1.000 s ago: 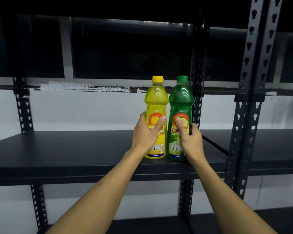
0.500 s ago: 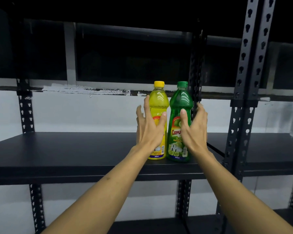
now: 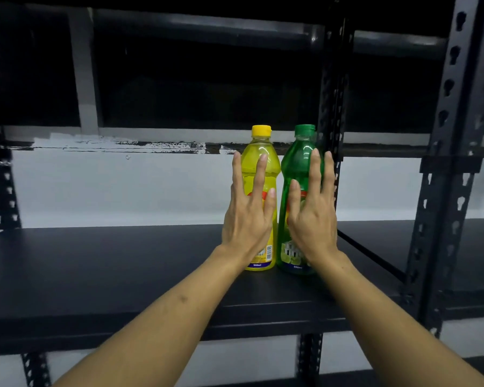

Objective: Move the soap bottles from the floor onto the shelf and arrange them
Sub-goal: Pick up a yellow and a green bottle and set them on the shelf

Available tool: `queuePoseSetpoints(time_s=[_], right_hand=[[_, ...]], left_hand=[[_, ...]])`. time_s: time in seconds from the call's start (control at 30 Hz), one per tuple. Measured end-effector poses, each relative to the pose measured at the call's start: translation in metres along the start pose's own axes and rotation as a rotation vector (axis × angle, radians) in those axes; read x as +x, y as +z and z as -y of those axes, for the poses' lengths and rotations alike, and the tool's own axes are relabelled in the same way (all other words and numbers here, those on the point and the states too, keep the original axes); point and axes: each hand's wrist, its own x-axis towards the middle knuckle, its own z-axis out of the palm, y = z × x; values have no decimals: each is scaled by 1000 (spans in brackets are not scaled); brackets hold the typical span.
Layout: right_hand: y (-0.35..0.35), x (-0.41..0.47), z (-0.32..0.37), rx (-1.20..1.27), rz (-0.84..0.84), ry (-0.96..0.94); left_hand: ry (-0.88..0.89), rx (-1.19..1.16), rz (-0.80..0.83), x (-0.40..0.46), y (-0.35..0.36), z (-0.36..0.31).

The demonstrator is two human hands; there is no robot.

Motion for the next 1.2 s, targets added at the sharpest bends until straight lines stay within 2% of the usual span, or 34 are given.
queuePoseSetpoints(time_s=[0.2, 0.3, 0.47, 0.7, 0.93, 1.2], right_hand=[[37, 13, -34, -16, 28, 48], [55, 21, -51, -29, 44, 74], [85, 34, -82, -55, 55, 51], [124, 50, -125, -16, 62, 41], [152, 63, -153, 11, 75, 32], [148, 62, -151, 48, 78, 50]], left_hand=[[84, 57, -31, 17, 37, 23], [17, -17, -15, 27, 59, 39], [-16, 72, -14, 40, 96, 63], [-31, 56, -44, 57, 140, 91], [-26, 55, -68, 65, 160, 108], [-55, 35, -72, 64, 159, 107]])
